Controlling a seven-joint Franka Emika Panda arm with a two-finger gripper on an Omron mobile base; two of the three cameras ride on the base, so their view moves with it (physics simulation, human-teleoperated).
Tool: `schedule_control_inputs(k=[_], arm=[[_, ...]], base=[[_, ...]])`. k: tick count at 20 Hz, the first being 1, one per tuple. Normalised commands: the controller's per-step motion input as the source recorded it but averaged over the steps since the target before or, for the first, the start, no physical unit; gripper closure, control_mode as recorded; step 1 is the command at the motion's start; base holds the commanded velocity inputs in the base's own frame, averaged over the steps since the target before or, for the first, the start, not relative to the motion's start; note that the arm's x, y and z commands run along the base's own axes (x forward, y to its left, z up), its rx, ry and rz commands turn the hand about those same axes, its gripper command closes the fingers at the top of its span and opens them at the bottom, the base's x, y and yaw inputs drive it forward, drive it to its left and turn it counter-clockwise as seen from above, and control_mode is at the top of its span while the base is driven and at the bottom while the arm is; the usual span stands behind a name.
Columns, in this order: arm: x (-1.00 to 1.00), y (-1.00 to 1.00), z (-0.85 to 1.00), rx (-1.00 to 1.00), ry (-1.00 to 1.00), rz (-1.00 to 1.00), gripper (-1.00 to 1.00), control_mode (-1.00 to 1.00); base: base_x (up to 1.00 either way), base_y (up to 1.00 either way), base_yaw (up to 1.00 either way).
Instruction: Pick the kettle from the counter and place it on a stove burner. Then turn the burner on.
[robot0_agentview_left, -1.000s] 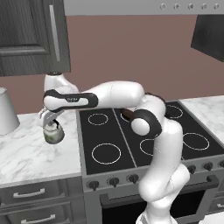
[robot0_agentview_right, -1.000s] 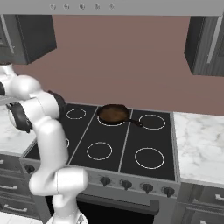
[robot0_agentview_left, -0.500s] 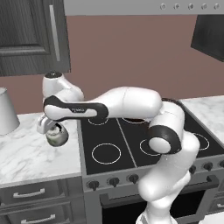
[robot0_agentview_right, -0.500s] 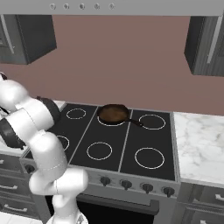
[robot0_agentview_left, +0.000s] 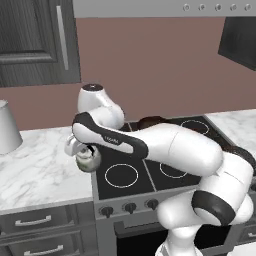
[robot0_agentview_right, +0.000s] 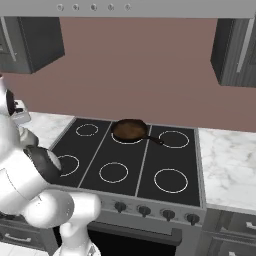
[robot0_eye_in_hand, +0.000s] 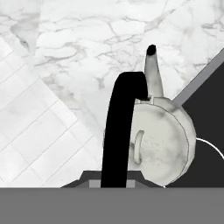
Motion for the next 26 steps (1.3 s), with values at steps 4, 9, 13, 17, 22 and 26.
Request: schedule_control_inputs(k=[4, 9, 13, 17, 22, 26], arm=[[0.00, -1.00, 0.29, 0.23, 0.00, -0.14, 1.00, -1.00], [0.00, -0.99, 0.11, 0.34, 0.00, -0.19, 1.00, -1.00], [0.01, -0.80, 0.00, 0.33, 0.03, -0.24, 1.00, -1.00], [0.02, -0.21, 0.00, 0.13, 0.02, -0.08, 1.00, -1.00], [0.11, 0.00, 0.00, 0.00, 0.03, -0.01, 1.00, -1.00], [0.37, 0.00, 0.00, -0.02, 0.10, -0.02, 1.00, -1.00]], base=[[0.00, 0.00, 0.00], [0.00, 0.00, 0.00], [0.00, 0.00, 0.00], [0.00, 0.00, 0.00], [0.00, 0.00, 0.00], [0.00, 0.00, 0.00]])
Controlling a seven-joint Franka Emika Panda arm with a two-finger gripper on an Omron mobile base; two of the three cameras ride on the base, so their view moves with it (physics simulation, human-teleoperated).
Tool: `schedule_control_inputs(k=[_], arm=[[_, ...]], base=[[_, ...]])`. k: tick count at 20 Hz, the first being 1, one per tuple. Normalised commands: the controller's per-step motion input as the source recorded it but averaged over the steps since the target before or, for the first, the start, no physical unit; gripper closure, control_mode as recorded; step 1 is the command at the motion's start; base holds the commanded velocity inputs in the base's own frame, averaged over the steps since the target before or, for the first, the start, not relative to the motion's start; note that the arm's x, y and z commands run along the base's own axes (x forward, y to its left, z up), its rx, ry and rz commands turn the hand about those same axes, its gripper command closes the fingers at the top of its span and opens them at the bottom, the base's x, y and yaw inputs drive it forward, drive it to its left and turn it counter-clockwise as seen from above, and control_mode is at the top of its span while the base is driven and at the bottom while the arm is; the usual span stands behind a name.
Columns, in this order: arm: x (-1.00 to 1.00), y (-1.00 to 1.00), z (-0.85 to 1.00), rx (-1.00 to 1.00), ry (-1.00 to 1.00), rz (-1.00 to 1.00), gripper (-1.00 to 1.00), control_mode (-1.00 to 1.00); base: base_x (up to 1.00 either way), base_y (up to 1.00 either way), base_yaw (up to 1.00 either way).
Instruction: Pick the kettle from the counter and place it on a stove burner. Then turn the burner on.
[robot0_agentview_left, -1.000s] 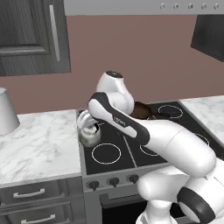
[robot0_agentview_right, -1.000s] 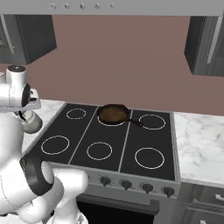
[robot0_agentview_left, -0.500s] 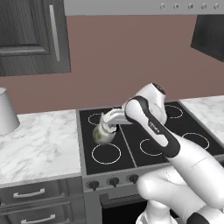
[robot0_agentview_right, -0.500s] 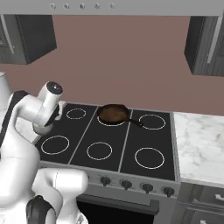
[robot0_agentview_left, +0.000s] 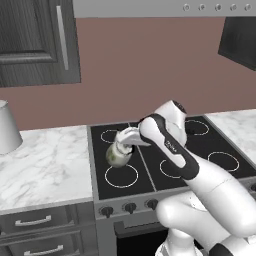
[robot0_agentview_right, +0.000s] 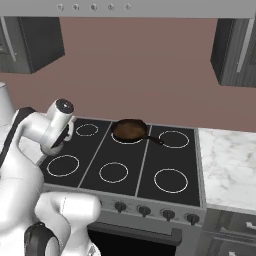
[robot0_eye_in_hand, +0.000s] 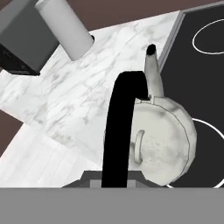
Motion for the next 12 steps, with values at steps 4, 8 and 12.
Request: schedule_control_inputs(k=[4, 8, 12], arm=[[0.41, 0.00, 0.00, -0.02, 0.16, -0.04, 1.00, -1.00], [0.41, 0.00, 0.00, 0.00, 0.24, -0.06, 1.00, -1.00], [0.28, 0.00, -0.02, -0.05, 0.18, -0.05, 1.00, -1.00]], base=[[0.00, 0.00, 0.00], [0.00, 0.00, 0.00], [0.00, 0.00, 0.00]])
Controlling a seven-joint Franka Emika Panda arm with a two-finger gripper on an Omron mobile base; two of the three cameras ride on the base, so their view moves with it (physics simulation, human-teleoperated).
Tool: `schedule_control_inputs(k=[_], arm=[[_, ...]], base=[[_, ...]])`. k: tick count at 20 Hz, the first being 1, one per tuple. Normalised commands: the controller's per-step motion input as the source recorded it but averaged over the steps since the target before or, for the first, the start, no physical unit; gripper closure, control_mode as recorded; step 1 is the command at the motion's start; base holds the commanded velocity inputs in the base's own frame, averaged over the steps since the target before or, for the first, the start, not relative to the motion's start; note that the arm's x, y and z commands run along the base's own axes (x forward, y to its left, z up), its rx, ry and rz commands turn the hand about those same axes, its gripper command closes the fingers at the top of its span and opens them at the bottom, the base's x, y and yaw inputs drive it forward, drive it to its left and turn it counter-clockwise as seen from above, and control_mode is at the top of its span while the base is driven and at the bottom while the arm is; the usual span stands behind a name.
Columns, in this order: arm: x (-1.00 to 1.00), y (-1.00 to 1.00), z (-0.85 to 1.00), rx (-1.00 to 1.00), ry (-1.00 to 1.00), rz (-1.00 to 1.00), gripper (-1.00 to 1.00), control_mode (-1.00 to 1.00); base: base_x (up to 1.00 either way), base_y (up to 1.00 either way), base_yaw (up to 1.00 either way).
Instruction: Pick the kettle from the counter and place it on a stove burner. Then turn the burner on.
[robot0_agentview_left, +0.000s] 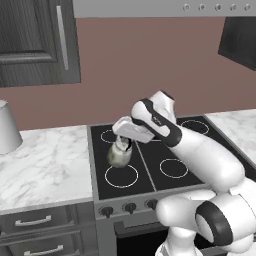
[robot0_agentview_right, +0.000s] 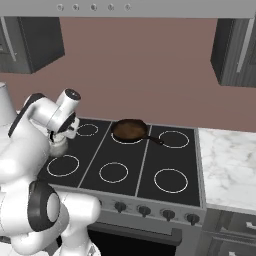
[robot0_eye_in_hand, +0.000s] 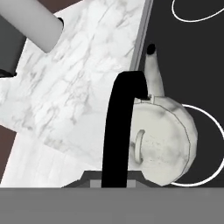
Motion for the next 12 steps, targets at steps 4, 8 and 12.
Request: schedule_control_inputs(k=[4, 8, 12], arm=[[0.15, 0.00, -0.12, -0.12, 0.03, -0.03, 1.00, -1.00], [0.09, 0.02, -0.23, -0.17, 0.00, -0.01, 1.00, -1.00], [0.04, 0.06, -0.25, -0.17, 0.00, -0.01, 1.00, -1.00]], base=[[0.00, 0.00, 0.00], [0.00, 0.00, 0.00], [0.00, 0.00, 0.00]])
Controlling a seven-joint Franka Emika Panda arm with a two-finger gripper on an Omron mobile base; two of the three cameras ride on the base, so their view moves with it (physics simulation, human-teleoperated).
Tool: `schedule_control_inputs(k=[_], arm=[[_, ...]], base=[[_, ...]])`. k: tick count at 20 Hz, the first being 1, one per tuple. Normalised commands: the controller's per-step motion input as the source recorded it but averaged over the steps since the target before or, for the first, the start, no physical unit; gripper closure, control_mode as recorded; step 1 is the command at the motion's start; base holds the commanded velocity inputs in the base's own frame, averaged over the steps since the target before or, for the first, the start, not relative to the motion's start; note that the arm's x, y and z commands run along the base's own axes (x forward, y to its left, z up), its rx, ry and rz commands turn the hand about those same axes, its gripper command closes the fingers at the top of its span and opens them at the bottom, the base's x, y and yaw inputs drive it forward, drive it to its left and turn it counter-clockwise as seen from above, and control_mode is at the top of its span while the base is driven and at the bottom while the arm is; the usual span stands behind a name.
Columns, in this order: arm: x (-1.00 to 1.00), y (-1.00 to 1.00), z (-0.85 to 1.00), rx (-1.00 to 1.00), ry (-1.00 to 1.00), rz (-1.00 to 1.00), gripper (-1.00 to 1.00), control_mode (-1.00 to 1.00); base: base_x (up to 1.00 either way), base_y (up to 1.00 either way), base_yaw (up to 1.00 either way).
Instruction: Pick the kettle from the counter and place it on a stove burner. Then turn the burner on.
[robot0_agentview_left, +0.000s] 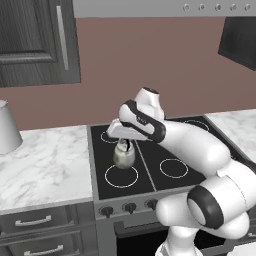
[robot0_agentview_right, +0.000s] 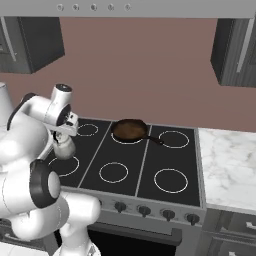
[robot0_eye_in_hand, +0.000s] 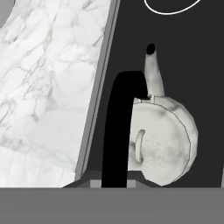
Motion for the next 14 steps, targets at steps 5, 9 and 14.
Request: schedule_control_inputs(k=[5, 9, 14], arm=[[0.00, 0.01, -0.01, 0.00, 0.00, 0.00, 1.00, -1.00], [0.05, 0.01, -0.17, 0.02, 0.01, 0.00, 1.00, -1.00], [0.06, 0.05, -0.25, 0.00, 0.02, 0.00, 1.00, -1.00]], base=[[0.00, 0.00, 0.00], [0.00, 0.00, 0.00], [0.00, 0.00, 0.00]])
